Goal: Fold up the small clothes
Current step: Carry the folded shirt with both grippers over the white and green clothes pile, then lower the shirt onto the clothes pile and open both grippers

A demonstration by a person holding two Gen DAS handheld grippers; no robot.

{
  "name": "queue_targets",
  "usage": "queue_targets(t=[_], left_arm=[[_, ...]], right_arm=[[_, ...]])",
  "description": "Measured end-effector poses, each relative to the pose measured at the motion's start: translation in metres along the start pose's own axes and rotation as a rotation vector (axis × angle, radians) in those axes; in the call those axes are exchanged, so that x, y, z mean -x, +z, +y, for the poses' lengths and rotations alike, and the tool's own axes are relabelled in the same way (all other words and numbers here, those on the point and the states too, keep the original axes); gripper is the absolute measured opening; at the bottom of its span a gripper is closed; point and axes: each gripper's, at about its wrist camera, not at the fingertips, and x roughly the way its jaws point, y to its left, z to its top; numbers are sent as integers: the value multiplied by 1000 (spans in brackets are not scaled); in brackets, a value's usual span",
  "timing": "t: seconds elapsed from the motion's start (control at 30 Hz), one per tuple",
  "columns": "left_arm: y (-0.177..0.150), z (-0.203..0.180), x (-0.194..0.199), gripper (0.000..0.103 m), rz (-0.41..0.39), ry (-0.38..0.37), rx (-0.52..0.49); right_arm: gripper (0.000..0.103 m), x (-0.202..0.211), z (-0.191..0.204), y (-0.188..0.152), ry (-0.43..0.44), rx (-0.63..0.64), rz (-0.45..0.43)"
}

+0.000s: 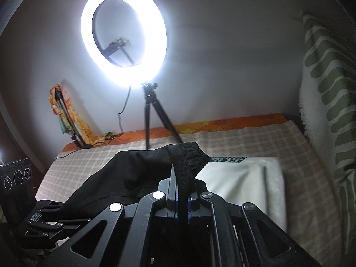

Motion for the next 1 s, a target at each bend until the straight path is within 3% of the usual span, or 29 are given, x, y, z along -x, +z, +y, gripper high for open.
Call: queue_targets(t=[0.4,0.83,0.97,1.0], left_arm=[[18,-6,-57,7,30,0,-30],[-3,21,-89,7,129,103,-14],[-10,25,-83,14,160,140,2],[-10,25,-80,22,159,145,8]], right_arm=[[3,-21,-63,31,-64,17,1],[3,-92,-103,14,-53,13,83],[16,-103,-127,12,-83,-59,104],[19,-103,-137,13,-105,-97,99]])
